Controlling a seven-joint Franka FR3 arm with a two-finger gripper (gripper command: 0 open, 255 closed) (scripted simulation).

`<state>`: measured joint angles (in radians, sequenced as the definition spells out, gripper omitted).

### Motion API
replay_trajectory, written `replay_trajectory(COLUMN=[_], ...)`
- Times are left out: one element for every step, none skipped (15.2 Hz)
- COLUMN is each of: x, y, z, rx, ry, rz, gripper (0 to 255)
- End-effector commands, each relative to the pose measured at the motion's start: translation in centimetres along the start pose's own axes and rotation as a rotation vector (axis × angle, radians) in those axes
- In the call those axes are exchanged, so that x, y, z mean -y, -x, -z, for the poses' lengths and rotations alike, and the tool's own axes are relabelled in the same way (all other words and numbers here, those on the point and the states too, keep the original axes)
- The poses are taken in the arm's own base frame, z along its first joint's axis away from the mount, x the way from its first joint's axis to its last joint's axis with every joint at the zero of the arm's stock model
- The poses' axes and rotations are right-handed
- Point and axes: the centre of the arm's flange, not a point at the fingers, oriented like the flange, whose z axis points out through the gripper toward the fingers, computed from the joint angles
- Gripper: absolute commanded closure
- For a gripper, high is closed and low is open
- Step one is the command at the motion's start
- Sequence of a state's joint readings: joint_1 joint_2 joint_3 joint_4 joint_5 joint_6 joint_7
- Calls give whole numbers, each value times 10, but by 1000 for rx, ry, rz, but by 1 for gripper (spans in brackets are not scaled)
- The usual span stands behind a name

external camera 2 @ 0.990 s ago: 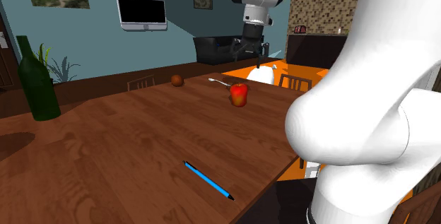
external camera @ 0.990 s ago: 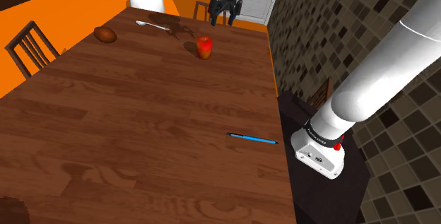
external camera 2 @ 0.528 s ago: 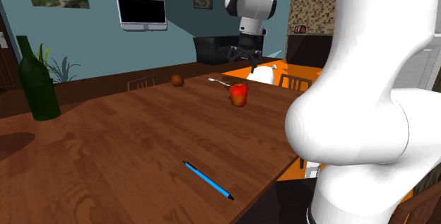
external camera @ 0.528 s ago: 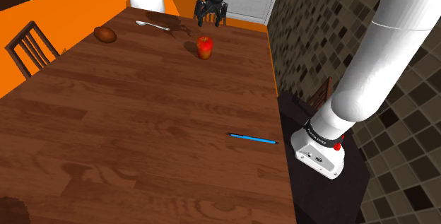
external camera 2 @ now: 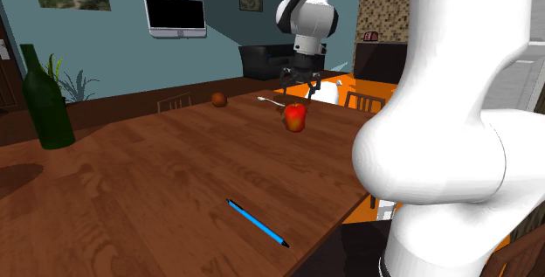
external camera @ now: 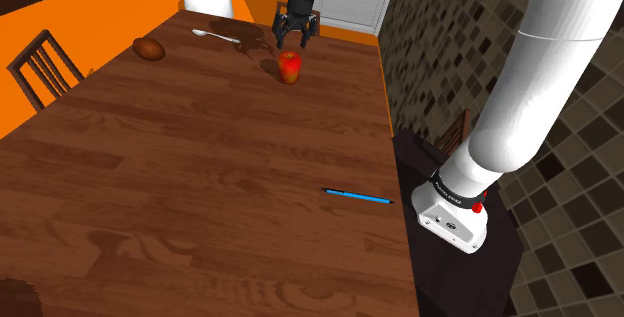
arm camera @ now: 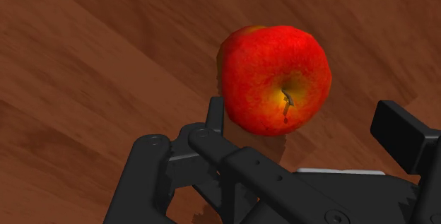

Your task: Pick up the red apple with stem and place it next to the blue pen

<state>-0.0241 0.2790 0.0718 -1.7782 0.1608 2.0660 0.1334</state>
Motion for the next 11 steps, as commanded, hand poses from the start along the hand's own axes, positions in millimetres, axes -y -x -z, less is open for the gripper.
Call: replay_trajectory(x=[0,0,0,0,0,0,0,0,0,0,0], y=[0,0,0,0,0,0,0,0,0,0,0], z=[-2,-2,-2,-2,-2,-2,-2,-2,-2,-2,-2], rx=[-1,-1,-1,-1,-1,0,0,0,0,0,0], ry=[0,0,0,0,0,0,0,0,0,0,0], rz=[0,0,0,0,0,0,0,0,0,0,0], gripper=[0,0,0,0,0,0,0,255,255,255,255])
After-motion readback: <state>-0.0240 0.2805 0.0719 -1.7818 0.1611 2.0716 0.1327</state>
